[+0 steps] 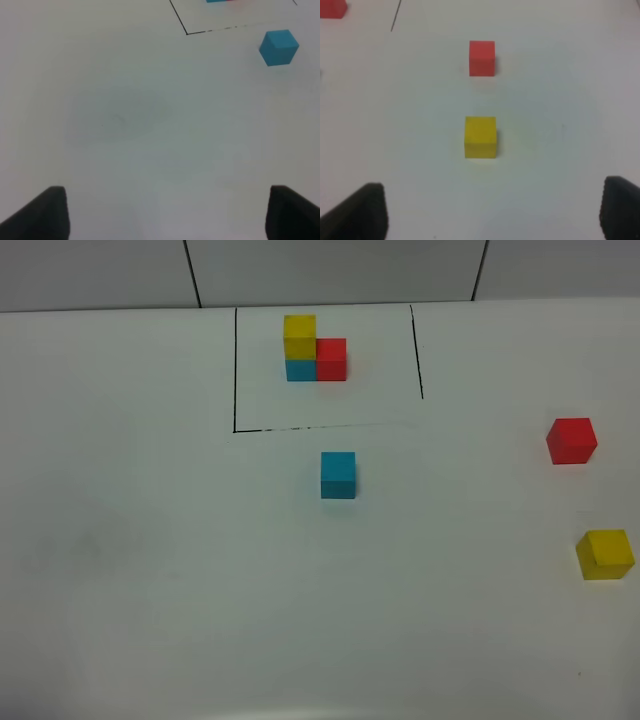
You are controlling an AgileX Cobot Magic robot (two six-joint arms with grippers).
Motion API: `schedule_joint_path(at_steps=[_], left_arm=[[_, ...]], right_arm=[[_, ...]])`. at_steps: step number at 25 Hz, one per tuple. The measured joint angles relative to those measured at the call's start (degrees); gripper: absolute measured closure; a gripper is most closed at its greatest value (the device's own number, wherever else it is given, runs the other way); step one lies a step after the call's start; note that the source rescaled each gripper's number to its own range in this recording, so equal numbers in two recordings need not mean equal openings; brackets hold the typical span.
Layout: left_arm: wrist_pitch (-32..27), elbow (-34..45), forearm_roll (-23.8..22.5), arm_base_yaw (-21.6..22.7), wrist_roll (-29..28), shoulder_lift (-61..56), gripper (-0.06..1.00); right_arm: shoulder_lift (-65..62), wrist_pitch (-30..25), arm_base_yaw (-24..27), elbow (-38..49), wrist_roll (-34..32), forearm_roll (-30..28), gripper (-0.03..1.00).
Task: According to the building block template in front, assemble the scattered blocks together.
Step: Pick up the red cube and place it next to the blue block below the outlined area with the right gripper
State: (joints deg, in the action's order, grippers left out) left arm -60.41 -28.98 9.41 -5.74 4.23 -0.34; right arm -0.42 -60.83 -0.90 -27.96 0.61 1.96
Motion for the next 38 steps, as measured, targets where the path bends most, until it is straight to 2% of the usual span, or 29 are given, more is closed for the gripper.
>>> schedule_joint_path(at_steps=[14,21,38], left_arm=[[0.0,0.0,0.0,0.0,0.0,0.0,0.19],[0.0,0.0,0.0,2.95,-0.01,0.0,0.19],[0.0,0.0,0.0,3.0,-0.08,0.0,0.19]], right_arm=[[0.0,0.0,0.0,0.0,0.0,0.0,0.24],[0.0,0.0,0.0,0.0,0.0,0.0,0.24],[0.0,0.0,0.0,0.0,0.0,0.0,0.24]])
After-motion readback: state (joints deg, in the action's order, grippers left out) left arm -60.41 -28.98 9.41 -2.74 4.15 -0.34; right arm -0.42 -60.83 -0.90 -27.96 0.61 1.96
